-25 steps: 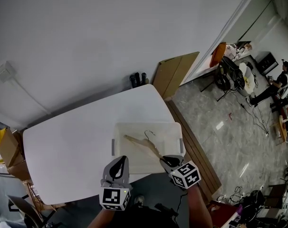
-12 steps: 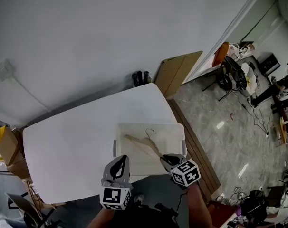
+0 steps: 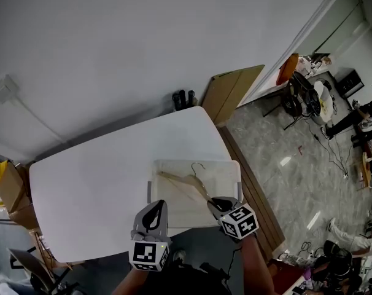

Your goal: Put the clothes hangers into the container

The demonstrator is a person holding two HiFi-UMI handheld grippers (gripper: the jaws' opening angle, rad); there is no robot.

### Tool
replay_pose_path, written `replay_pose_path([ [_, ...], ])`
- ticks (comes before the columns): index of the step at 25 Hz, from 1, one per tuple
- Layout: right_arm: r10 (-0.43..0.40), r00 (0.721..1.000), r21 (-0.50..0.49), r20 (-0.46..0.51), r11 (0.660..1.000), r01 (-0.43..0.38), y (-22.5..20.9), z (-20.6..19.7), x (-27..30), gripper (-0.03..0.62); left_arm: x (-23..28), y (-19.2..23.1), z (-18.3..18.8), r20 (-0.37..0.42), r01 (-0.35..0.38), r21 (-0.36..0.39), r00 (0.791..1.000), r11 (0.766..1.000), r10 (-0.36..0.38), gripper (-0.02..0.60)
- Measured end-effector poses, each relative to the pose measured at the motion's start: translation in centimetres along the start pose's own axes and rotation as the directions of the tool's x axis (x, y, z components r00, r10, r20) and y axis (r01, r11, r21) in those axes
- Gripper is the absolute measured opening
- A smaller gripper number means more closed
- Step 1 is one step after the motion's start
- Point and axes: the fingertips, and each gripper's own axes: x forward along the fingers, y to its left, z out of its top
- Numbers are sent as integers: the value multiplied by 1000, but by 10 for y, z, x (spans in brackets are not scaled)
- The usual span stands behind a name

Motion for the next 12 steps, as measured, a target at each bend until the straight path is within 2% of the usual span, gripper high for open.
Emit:
replay_pose_path([
  [12,-5,1000,17,7,1000,5,-8,2,8,66,0,5,-2,-7,-7,-6,1000,1000,7,8],
])
